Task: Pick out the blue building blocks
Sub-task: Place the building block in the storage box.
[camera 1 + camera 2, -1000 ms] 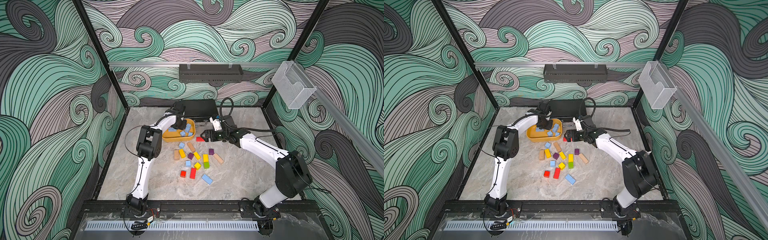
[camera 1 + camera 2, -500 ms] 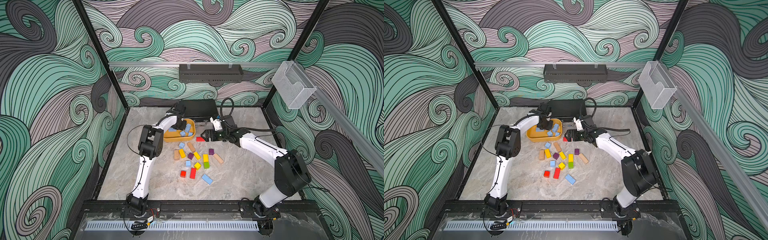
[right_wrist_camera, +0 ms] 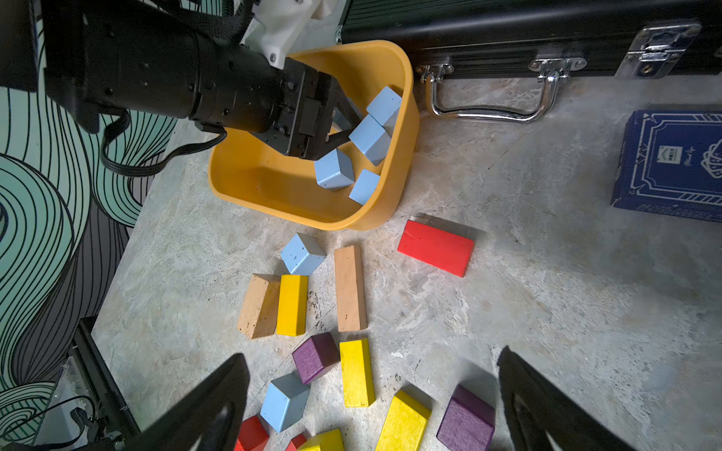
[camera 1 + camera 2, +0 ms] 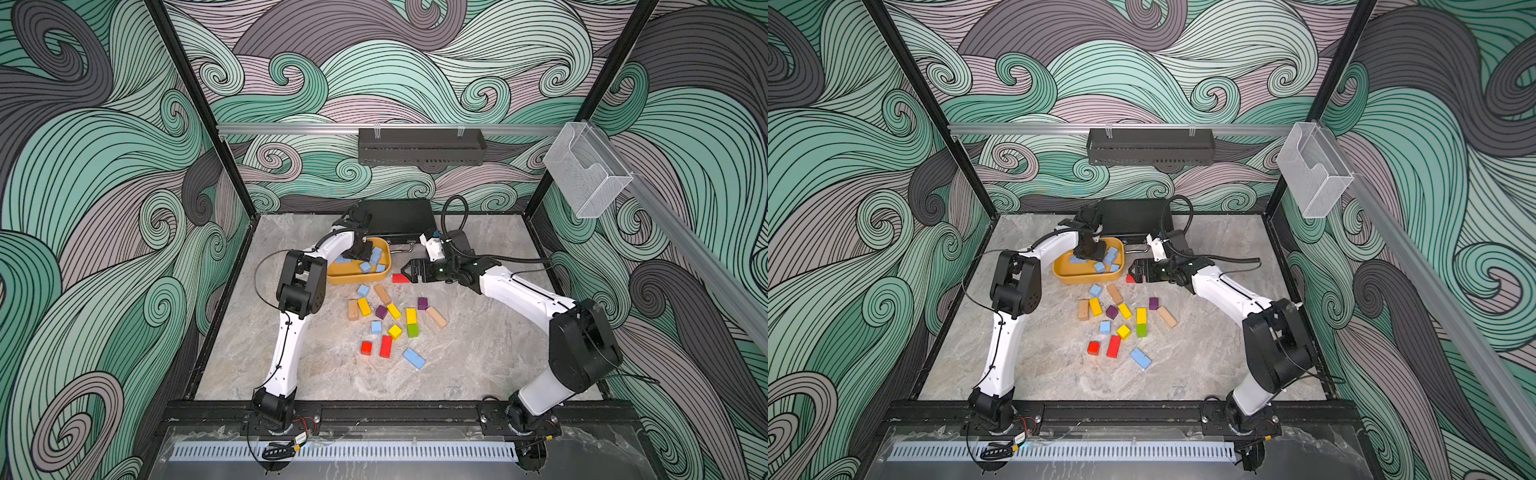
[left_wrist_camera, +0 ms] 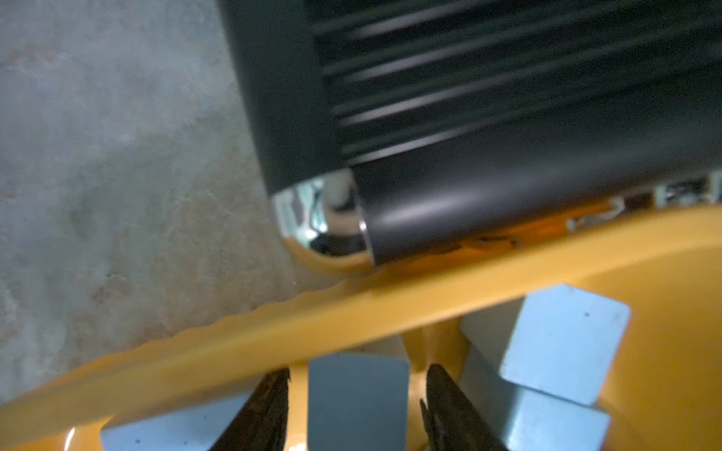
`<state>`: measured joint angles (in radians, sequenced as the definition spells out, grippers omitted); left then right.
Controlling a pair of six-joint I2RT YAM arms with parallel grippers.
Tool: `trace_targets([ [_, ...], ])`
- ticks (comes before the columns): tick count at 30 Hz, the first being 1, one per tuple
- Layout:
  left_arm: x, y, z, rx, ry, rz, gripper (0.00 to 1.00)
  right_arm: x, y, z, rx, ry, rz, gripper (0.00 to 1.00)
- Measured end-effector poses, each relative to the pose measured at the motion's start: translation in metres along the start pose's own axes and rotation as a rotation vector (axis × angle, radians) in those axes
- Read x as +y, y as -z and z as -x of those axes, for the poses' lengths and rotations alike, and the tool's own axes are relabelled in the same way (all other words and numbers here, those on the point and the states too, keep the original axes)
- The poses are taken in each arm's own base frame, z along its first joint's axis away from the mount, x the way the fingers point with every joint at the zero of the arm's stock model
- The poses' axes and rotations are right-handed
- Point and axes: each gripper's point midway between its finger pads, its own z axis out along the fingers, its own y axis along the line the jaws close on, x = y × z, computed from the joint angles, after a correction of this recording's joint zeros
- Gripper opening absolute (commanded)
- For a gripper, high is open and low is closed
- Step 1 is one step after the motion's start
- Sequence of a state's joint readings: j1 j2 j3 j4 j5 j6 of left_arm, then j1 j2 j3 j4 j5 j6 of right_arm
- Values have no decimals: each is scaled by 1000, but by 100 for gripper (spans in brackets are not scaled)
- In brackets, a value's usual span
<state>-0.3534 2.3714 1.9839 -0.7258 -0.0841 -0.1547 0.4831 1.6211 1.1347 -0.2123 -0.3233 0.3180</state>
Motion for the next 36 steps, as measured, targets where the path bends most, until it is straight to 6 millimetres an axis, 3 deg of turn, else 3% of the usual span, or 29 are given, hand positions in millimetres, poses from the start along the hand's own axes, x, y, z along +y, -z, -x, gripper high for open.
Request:
trace_targets([
  [6,0,1,-4,17,10,0,68,2,0,-1,4,0,10,99],
  [10,0,13,-1,9,16,-8,72,4,2,-1,6,0,17,99],
  [20,-5,95,17,-116,42,-83,84,18,32,9,-42,17,34,99],
  [26,-5,129,-2,-138,56,-122,91,25,56,6,-72,27,43,99],
  [36,-10,177,-35,-186,30,-165,96,29,76,-28,-42,16,45,99],
])
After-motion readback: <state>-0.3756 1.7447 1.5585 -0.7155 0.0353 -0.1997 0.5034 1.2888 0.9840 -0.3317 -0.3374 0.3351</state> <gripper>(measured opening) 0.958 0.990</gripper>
